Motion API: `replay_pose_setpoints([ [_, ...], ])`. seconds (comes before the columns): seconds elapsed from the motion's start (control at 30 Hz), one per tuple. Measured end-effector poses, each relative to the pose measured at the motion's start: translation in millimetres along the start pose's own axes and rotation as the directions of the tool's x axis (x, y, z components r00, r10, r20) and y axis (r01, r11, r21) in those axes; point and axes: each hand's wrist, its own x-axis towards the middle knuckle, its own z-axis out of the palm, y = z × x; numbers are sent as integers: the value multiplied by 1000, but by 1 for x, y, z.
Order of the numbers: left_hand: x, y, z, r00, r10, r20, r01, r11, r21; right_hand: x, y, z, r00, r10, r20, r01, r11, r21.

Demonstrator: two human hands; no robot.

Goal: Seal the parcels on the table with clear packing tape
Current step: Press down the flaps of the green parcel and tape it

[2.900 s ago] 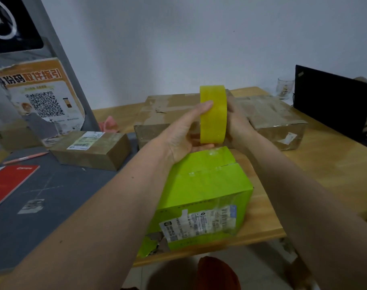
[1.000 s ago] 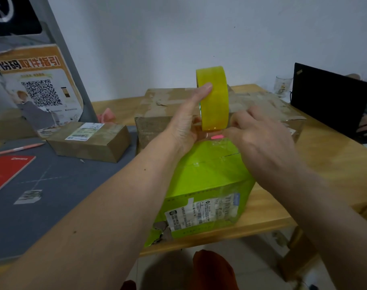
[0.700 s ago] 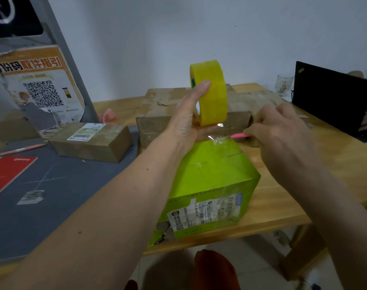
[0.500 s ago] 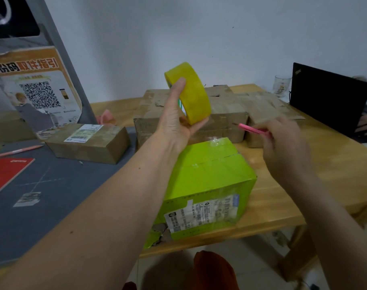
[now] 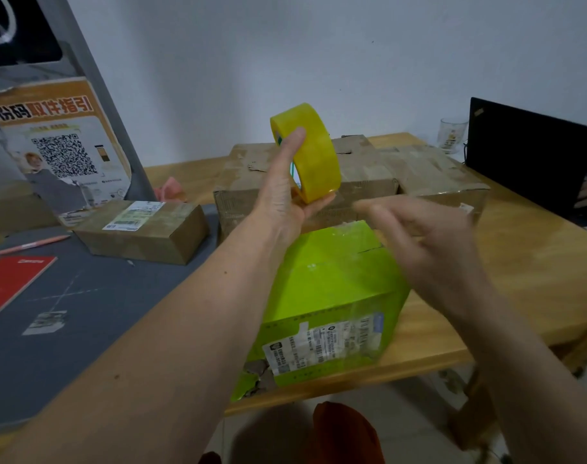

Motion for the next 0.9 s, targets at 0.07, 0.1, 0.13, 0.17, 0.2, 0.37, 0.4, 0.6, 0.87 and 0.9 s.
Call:
replay_pose_setpoints([
  [0.07, 2, 0, -1, 1000, -3, 5, 3, 1000, 10, 2, -24, 2, 885, 110, 452, 7, 968, -251],
  [0.1, 2, 0, -2, 1000, 0, 10, 0, 1000, 21, 0, -28, 5, 799, 186, 572, 60, 922, -384],
  [0.13, 2, 0, -2, 1000, 5, 12, -5, 999, 33, 0, -30, 8, 743, 232, 628, 114, 880, -461],
  [0.17, 1, 0, -3, 1000, 6, 13, -6, 999, 43, 3, -34, 9, 713, 255, 654, 137, 863, -486],
  [0.2, -1, 1, -3, 1000, 4, 17, -4, 999, 49, 5, -37, 9, 693, 273, 667, 135, 860, -492],
  [0.37, -10, 6, -3, 997, 49, 51, -56, 990, 132, 9, -43, 18, 642, 287, 711, 143, 867, -478],
  [0.4, -10, 8, -4, 994, 84, 65, -94, 982, 162, 10, -43, 19, 630, 291, 720, 137, 871, -472],
  [0.6, -26, 34, -25, 978, 174, 118, -197, 953, 231, 28, -38, 13, 411, 361, 837, 135, 884, -448],
  [0.87, -56, 60, -88, 957, 289, 0, -289, 957, -2, 61, -26, 22, 404, 317, 858, 36, 932, -362],
  [0.9, -60, 65, -95, 953, 303, -24, -304, 951, -47, 67, -25, 17, 371, 310, 875, -38, 947, -319],
])
